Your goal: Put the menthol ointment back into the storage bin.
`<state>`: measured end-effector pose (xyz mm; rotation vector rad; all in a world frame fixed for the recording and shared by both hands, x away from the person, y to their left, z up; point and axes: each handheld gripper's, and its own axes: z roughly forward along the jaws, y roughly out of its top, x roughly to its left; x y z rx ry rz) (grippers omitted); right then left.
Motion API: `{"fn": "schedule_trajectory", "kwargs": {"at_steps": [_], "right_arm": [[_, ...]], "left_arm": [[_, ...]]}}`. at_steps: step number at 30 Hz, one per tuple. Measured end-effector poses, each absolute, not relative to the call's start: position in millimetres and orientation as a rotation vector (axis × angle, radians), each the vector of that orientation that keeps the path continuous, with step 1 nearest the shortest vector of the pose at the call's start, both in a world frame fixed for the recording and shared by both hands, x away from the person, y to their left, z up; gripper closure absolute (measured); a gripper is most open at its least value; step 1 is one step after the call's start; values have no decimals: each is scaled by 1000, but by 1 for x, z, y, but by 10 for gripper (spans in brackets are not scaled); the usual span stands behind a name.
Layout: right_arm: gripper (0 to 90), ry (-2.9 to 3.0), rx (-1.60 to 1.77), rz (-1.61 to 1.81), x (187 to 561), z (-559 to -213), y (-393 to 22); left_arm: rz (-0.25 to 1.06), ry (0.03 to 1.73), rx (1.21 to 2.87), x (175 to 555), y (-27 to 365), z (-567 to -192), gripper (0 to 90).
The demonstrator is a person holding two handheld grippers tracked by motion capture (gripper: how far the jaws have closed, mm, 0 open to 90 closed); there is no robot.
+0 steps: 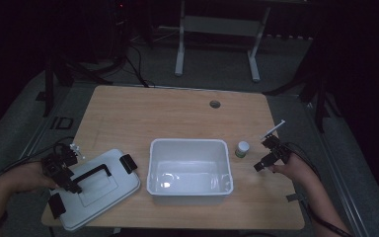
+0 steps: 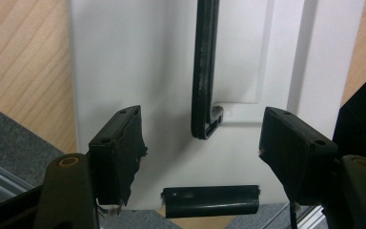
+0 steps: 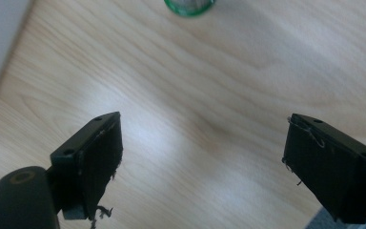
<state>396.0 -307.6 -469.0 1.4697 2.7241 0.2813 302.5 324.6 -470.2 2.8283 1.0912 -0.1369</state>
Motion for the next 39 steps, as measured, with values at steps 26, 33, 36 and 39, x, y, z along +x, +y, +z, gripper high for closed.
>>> {"fn": "schedule_trajectory", "kwargs": {"at_steps": [26, 33, 36, 39], "right_arm": [[147, 2757, 1421, 194, 455, -463, -247], [195, 2763, 1427, 140, 466, -478, -242], [201, 2764, 1431, 139, 467, -481, -240], [264, 2758, 1416, 129, 469, -483, -238]], "left_arm": [[-147, 1077, 2839, 302, 325, -474, 312], [-136, 1068, 2848, 302, 324, -474, 312], [-134, 1075, 2849, 302, 326, -474, 312], [-138, 1084, 2858, 302, 326, -477, 312]]}}
